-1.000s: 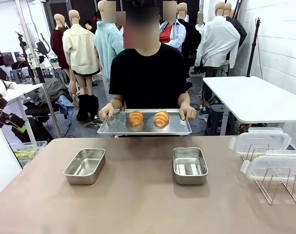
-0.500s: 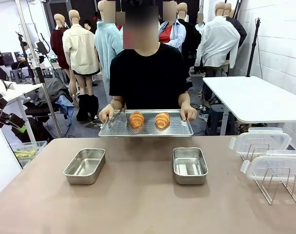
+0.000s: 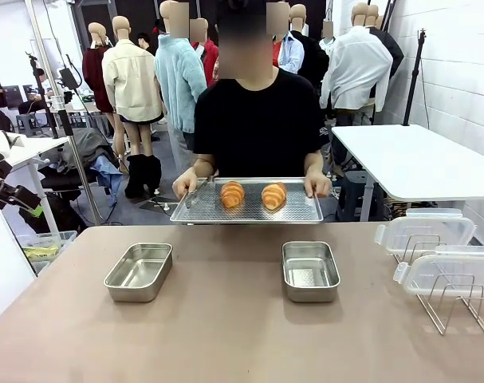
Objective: Place the bread in airtight containers.
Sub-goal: Lift both Airtight Container.
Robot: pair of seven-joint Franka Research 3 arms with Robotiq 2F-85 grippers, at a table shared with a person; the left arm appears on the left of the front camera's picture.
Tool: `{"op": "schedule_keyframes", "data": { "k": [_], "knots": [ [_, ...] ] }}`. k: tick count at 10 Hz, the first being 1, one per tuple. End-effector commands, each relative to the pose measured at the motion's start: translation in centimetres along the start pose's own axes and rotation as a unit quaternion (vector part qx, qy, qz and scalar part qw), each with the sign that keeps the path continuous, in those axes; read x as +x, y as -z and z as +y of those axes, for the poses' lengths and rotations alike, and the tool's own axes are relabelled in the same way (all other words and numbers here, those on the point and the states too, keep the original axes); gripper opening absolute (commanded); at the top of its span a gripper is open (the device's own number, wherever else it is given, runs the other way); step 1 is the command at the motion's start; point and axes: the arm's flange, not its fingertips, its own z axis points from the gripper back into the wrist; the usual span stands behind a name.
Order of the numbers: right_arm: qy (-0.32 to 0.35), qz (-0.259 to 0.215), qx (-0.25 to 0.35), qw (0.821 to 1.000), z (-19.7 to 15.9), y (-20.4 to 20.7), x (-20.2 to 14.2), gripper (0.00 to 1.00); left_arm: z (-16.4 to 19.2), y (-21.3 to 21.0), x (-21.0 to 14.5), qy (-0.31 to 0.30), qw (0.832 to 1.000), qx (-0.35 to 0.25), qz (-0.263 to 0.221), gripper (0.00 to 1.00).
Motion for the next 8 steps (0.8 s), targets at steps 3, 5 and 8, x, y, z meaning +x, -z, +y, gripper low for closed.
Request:
{"op": "schedule_keyframes", "data": {
  "k": [3, 5, 8],
  "knots": [
    [-0.014, -0.028, 0.011, 0.999, 1.5, -2.1, 2.8, 1.0, -2.3, -1.9, 1.4, -0.007, 1.0, 0.002, -0.017, 1.0],
    [-0.052, -0.056, 0.054, 0.996, 6.9, -6.1, 9.0, 1.0, -6.6, -6.4, 4.0, 0.004, 0.998, -0.018, -0.058, 1.0],
    [-0.117, 0.084, 0.086, 0.986, 18.0, -8.2, 12.8, 1.0, -9.9, -9.4, 4.8, 0.014, 1.0, 0.002, 0.01, 1.0]
  ]
}}
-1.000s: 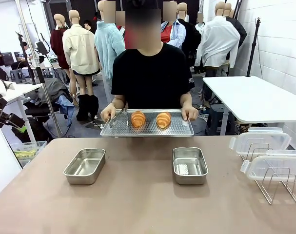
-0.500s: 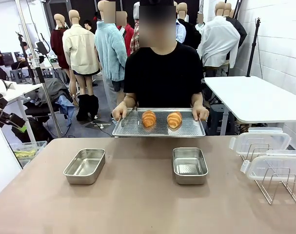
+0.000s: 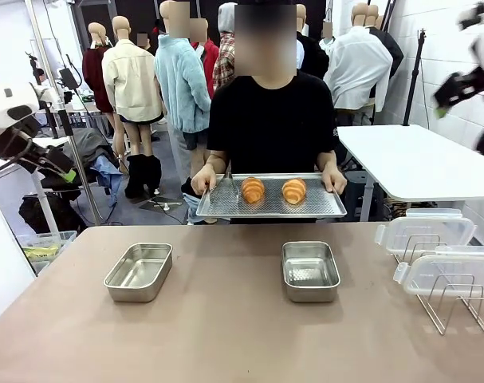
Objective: Place the bread in airtight containers.
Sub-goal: Lift both Airtight Container.
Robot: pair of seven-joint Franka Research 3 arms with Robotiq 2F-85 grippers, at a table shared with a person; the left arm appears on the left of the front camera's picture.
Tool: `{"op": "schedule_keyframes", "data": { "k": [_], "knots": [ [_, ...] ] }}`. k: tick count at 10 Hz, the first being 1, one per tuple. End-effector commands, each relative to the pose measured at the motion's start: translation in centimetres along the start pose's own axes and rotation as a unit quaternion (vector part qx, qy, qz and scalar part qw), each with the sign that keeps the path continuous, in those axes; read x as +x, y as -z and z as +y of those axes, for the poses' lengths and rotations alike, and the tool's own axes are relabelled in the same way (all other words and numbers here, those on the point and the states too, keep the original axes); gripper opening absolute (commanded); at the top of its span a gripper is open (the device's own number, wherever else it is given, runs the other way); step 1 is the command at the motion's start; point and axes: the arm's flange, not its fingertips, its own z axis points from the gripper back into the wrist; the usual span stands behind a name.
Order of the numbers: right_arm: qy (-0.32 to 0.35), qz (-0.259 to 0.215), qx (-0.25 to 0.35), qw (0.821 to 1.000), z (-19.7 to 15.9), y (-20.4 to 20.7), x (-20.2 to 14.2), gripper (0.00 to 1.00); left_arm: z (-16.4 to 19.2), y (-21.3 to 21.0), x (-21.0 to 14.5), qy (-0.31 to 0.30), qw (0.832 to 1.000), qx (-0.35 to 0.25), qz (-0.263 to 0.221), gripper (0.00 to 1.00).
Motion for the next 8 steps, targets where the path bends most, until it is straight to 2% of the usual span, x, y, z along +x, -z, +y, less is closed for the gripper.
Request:
{"op": "schedule_keyframes", "data": {
  "k": [1, 2, 3, 4, 5, 6, 7, 8],
  "knots": [
    [-0.026, 0.141, 0.036, 0.989, 3.7, 2.8, 2.1, 1.0, 0.5, 1.2, -0.1, -0.029, 0.996, 0.003, 0.082, 1.0],
    [-0.034, 0.188, 0.074, 0.979, 5.9, 4.0, 1.7, 1.0, 0.5, 2.2, -0.8, -0.05, 0.993, -0.004, 0.107, 1.0],
    [-0.015, 0.225, 0.059, 0.972, 8.0, 5.9, 0.3, 1.0, 0.5, 3.7, -1.8, -0.074, 0.989, -0.017, 0.13, 1.0],
    [0.023, 0.254, 0.043, 0.966, 9.1, 7.6, -1.0, 1.0, 0.5, 5.5, -2.6, -0.128, 0.975, -0.044, 0.178, 1.0],
    [0.07, 0.234, 0.031, 0.969, 9.1, 8.4, -2.0, 1.0, 0.1, 2.7, -1.9, -0.038, 0.993, -0.012, 0.108, 1.0],
    [-0.023, 0.232, 0.057, 0.971, 9.3, 7.3, -1.1, 1.0, 0.1, 2.7, -1.9, -0.038, 0.993, -0.012, 0.108, 1.0],
    [-0.023, 0.232, 0.057, 0.971, 9.3, 7.3, -1.1, 1.0, 0.1, 2.7, -1.9, -0.038, 0.993, -0.012, 0.108, 1.0],
    [0.013, 0.253, 0.048, 0.966, 9.5, 8.8, -1.8, 1.0, 0.1, 4.3, -2.5, -0.062, 0.988, -0.022, 0.139, 1.0]
  ]
}}
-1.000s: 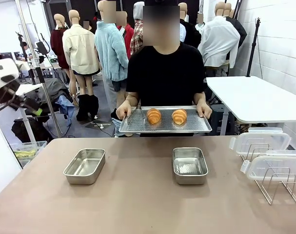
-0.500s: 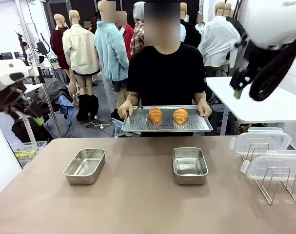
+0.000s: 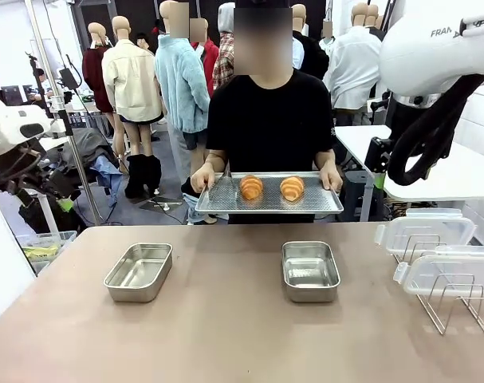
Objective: Place the bread in airtight containers.
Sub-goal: Lift both Airtight Container.
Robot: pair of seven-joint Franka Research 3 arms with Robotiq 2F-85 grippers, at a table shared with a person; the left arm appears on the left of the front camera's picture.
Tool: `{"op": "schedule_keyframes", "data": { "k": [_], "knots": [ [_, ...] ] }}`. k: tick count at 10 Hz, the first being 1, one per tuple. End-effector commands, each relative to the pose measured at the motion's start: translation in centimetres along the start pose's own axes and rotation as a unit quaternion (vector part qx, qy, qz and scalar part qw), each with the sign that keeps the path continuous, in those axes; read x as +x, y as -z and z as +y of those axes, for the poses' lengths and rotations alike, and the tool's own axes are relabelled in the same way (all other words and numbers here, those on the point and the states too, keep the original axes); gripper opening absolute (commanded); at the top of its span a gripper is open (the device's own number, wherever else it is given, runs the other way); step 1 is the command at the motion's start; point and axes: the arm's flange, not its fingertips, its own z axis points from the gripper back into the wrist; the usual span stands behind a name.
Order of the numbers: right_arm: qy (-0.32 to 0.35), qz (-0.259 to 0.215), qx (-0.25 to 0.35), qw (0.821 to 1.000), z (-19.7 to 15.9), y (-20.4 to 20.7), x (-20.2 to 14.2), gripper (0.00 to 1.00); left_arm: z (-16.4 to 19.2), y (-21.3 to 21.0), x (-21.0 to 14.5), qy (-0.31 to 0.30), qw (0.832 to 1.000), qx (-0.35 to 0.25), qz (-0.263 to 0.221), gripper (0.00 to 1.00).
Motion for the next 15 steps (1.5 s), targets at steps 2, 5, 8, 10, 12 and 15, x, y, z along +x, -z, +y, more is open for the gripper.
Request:
{"op": "schedule_keyframes", "data": {
  "k": [2, 5, 8, 10, 12, 15],
  "knots": [
    [-0.016, 0.071, 0.077, 0.994, 2.1, 5.3, 2.1, 1.0, -2.0, 6.0, 1.7, -0.023, 0.996, -0.013, 0.088, 1.0],
    [-0.017, 0.087, 0.084, 0.993, 5.9, 11.4, 4.3, 1.0, -4.3, 12.3, 4.0, -0.024, 0.99, -0.019, 0.136, 1.0],
    [-0.011, 0.088, 0.067, 0.994, 8.4, 17.8, 5.2, 1.0, -3.6, 17.3, 4.6, -0.048, 0.987, -0.029, 0.153, 1.0],
    [-0.02, 0.083, 0.08, 0.993, 8.4, 20.2, 4.4, 1.0, -2.9, 19.6, 4.2, -0.064, 0.987, -0.036, 0.145, 1.0],
    [-0.011, 0.082, 0.077, 0.994, 8.7, 21.4, 3.3, 1.0, -2.5, 20.9, 3.9, -0.042, 0.987, -0.038, 0.148, 1.0],
    [-0.019, 0.09, 0.083, 0.992, 8.4, 21.5, 4.2, 1.0, -2.6, 21.0, 3.9, -0.05, 0.986, -0.033, 0.156, 1.0]
  ]
}}
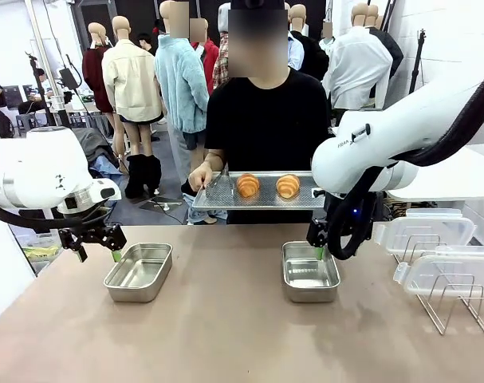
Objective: Place the bread in airtight containers.
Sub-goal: Lift both Airtight Container.
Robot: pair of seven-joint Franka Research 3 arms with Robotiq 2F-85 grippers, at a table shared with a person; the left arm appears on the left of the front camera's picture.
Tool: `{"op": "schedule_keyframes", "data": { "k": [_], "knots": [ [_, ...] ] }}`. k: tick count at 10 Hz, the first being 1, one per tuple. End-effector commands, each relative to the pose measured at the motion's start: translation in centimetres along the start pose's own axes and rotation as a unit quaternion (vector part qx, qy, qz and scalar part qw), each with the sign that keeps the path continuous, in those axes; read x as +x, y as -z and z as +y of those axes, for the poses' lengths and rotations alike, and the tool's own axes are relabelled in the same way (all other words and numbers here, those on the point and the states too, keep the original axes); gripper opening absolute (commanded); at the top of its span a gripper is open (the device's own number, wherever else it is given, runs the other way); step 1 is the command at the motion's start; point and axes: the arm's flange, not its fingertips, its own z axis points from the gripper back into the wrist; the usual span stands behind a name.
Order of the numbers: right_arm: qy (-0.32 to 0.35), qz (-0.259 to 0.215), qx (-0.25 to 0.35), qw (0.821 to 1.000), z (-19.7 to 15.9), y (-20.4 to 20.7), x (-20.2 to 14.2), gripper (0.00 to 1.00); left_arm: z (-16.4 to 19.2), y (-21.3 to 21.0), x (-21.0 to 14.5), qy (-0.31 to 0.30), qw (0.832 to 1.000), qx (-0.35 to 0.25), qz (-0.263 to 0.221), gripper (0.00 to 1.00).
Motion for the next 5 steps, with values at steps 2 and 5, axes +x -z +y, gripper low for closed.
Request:
{"op": "schedule_keyframes", "data": {
  "k": [2, 5],
  "knots": [
    [-0.008, -0.006, -0.019, 1.0, 1.0, 2.4, 0.6, 1.0, -0.8, 1.8, 1.3, 0.004, 1.0, -0.014, -0.017, 1.0],
    [0.019, -0.009, -0.021, 1.0, 0.0, 5.3, 1.8, 1.0, -1.4, 4.1, 2.9, -0.002, 1.0, -0.015, -0.001, 1.0]
  ]
}}
